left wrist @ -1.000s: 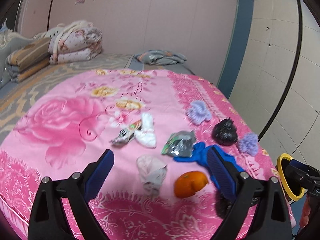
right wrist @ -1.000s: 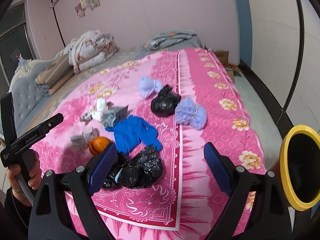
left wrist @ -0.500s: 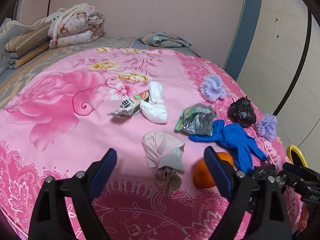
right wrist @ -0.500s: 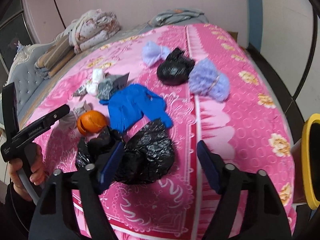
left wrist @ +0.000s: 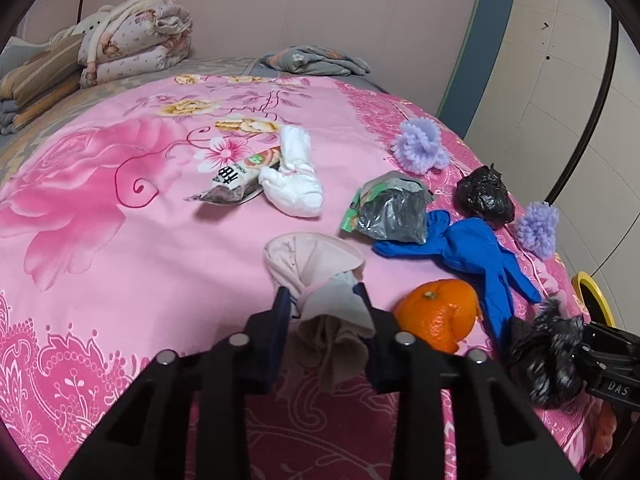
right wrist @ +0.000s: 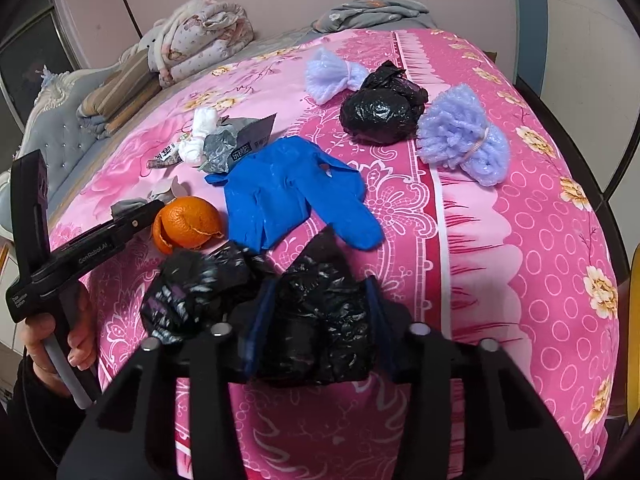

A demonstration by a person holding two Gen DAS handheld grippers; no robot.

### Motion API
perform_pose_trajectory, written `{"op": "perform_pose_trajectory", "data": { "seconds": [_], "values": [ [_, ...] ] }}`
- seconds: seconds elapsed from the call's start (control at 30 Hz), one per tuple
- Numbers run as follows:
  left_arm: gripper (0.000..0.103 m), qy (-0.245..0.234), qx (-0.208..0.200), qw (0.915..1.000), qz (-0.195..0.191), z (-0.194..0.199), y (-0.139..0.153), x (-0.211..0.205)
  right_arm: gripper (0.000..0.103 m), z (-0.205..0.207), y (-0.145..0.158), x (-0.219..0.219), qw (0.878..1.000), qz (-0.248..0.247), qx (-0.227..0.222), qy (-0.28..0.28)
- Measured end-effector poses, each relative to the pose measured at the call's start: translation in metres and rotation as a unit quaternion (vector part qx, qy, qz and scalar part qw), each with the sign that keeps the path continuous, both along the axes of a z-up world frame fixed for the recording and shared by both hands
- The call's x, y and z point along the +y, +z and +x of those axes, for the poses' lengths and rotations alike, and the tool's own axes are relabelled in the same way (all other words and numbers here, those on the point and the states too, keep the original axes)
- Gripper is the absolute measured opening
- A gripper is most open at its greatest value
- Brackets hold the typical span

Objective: Collect trash
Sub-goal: 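Grasp the black plastic bag with the right tool while the left tool grasps the beige cloth, then carry the black bag and beige cloth to the yellow bin and release both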

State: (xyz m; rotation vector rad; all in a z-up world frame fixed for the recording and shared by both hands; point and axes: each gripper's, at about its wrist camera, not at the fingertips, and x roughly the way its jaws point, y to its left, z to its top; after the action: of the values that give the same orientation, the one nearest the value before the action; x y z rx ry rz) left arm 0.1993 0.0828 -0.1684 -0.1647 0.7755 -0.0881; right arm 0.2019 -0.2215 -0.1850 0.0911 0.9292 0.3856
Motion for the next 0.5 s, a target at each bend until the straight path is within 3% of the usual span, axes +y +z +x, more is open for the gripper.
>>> {"op": "perform_pose_trajectory", "data": {
  "seconds": [0.07,0.17,0.5],
  "values": [
    [0.025,0.000,-0.004,1.0000,0.003,-0.001,0.000,-0.001,0.021,-0.002,0.001,0.005,1.000,-0.008,-0.004,0.009],
    [0.024,0.002,-0.006,1.0000,-0.003,-0.002,0.001,0.000,0.012,-0.005,0.002,0.012,1.000,-0.018,-0.012,0.014],
    [0.023,0.022,-0.016,0.9996,-0.009,-0.008,0.014,0.009,0.004,-0.017,0.021,-0.004,1.000,0.003,-0.025,0.005]
  ]
}}
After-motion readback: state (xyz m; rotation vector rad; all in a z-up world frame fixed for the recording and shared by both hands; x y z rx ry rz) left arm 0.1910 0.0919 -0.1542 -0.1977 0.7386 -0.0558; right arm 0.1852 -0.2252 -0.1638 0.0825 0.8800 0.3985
